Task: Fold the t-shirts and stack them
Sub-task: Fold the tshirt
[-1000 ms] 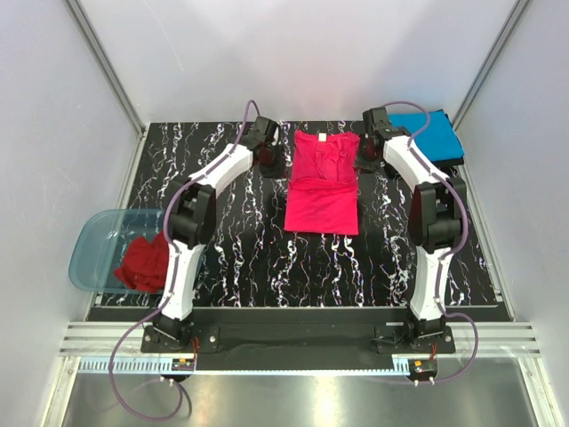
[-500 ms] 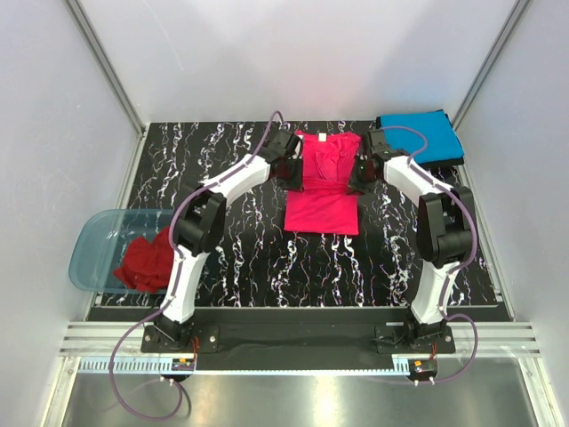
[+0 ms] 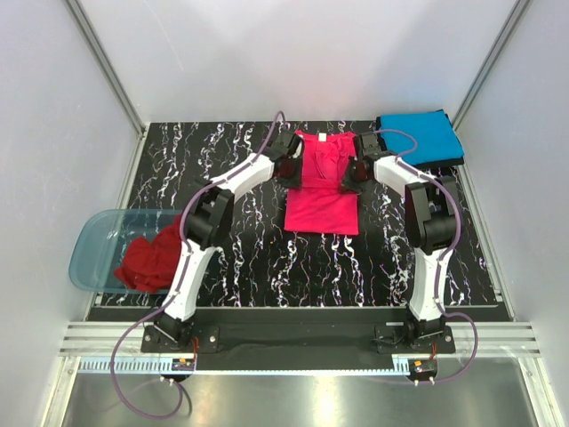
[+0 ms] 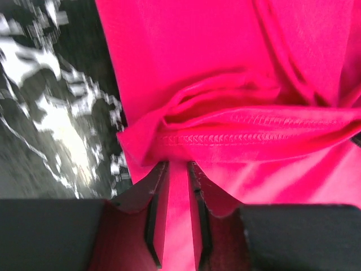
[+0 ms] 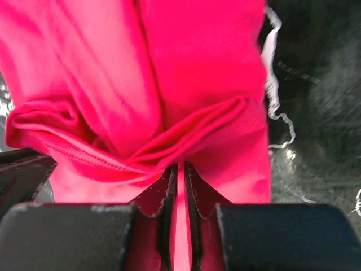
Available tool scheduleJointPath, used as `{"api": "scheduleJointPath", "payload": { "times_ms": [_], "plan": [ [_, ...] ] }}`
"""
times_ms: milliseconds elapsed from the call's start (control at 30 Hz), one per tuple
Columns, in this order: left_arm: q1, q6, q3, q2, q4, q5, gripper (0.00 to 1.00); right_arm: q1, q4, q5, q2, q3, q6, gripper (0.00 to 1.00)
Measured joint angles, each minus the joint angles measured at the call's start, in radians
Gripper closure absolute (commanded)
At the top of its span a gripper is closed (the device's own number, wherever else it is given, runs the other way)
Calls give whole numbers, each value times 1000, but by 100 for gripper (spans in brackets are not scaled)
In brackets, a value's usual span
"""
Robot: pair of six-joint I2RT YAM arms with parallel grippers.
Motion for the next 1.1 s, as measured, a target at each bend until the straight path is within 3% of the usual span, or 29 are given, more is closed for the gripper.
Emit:
{"api": "scheduleJointPath", "payload": {
  "times_ms": [167, 433, 567, 900, 1100],
  "plan": [
    [6, 24, 142, 55, -2, -32, 71, -13, 4, 25, 8, 28, 18, 85],
    [64, 23, 237, 72, 32, -13, 66, -51, 20, 29, -11, 23, -1, 68],
    [89, 24, 129, 18, 33, 6, 60, -107, 2, -22, -48, 18, -66, 64],
    [88, 19, -347, -344, 33, 110, 57, -150, -62, -157, -41, 37, -219, 63],
    [68, 11, -512, -407, 60, 147, 52, -148, -68, -200, 23, 80, -270, 62]
  ]
}}
